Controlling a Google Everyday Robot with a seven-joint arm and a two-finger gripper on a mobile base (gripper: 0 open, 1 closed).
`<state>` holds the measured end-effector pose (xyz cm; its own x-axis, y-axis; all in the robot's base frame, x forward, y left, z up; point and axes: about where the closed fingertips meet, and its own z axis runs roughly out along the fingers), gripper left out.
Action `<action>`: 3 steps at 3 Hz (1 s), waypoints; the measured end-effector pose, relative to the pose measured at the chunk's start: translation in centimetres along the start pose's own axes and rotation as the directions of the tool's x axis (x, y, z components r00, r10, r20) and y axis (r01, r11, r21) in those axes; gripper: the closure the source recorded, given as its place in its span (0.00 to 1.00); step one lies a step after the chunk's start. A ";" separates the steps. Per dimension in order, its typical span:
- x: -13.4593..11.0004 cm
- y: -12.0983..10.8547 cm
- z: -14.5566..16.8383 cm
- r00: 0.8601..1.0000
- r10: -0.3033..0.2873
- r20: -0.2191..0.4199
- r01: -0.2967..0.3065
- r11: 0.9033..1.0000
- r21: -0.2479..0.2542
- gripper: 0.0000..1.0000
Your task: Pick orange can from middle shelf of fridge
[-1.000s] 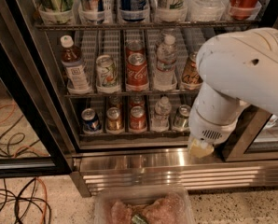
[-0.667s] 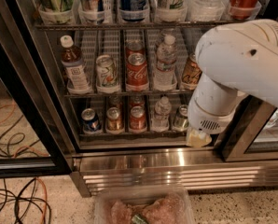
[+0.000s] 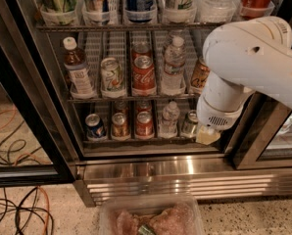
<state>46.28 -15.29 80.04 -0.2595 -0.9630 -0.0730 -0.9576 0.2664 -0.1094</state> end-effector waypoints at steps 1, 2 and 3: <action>1.2 -1.3 0.7 1.000 0.015 0.013 -0.015 1.000 -0.006 1.00; 2.8 -3.8 1.6 0.999 0.027 0.043 -0.026 1.000 -0.003 1.00; 4.2 -6.1 2.5 0.997 0.031 0.071 -0.032 0.999 0.006 1.00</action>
Offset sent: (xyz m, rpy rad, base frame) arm 0.0608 -0.0626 -0.0223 0.0848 -0.0226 -0.0294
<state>51.35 -20.82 77.89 -0.2799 -0.9488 -0.1466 -0.9482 0.2971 -0.1127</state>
